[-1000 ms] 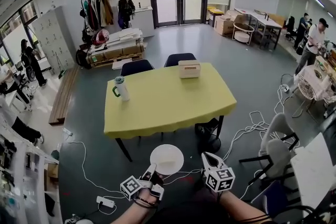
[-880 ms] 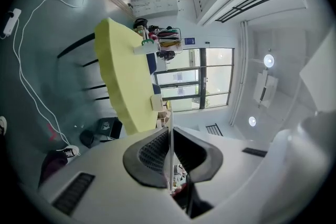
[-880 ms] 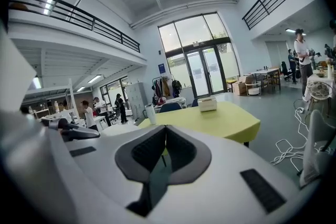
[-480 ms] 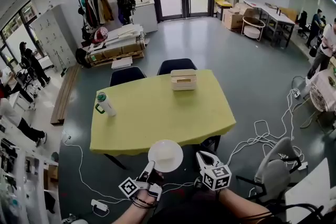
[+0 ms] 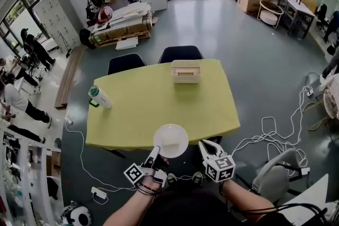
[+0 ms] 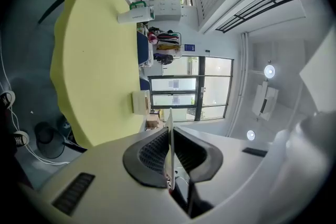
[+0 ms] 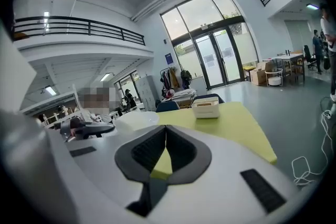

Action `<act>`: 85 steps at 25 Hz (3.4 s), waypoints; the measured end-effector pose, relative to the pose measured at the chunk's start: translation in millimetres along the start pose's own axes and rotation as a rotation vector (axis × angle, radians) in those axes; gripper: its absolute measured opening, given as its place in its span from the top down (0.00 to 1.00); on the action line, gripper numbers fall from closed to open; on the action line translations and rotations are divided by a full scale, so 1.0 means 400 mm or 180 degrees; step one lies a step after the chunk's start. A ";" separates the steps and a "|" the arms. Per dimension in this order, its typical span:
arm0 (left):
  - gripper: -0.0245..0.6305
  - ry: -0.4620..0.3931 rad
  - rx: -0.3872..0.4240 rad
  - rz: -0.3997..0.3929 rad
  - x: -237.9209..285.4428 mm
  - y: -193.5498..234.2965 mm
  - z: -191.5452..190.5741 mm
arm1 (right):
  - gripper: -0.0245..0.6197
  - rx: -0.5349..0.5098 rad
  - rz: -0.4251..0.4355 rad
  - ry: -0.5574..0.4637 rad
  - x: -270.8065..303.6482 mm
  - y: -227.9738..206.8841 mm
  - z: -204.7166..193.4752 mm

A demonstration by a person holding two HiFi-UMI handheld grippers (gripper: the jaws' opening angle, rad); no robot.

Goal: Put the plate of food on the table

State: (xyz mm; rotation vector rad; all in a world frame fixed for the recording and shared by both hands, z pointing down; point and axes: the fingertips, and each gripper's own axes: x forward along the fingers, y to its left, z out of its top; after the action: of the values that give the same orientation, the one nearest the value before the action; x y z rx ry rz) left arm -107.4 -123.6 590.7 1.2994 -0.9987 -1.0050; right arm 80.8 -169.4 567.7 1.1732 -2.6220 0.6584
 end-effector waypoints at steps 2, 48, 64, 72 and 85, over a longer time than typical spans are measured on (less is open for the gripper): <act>0.92 0.0042 -0.0032 0.0043 0.038 0.040 0.011 | 0.94 0.0021 -0.0067 -0.0009 0.009 -0.021 0.003; 0.90 0.0146 0.0198 0.1668 0.473 0.789 0.046 | 0.94 0.0211 -0.0537 0.0396 0.053 -0.243 -0.168; 0.64 -0.0046 0.1369 0.2057 0.486 0.729 0.092 | 0.94 0.0271 -0.0620 0.0349 0.007 -0.268 -0.172; 0.71 0.0102 0.1532 0.1885 0.415 0.693 0.128 | 0.94 0.0321 -0.0591 0.0267 0.005 -0.264 -0.158; 0.95 0.0640 0.3077 0.1222 0.190 0.256 0.110 | 0.94 0.0139 -0.0086 -0.0156 0.043 -0.106 -0.013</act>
State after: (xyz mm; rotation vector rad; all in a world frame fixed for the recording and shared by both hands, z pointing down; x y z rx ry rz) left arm -127.5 -206.8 694.9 1.8200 -1.5787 -0.0402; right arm 100.7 -203.2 591.7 1.2506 -2.6396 0.6939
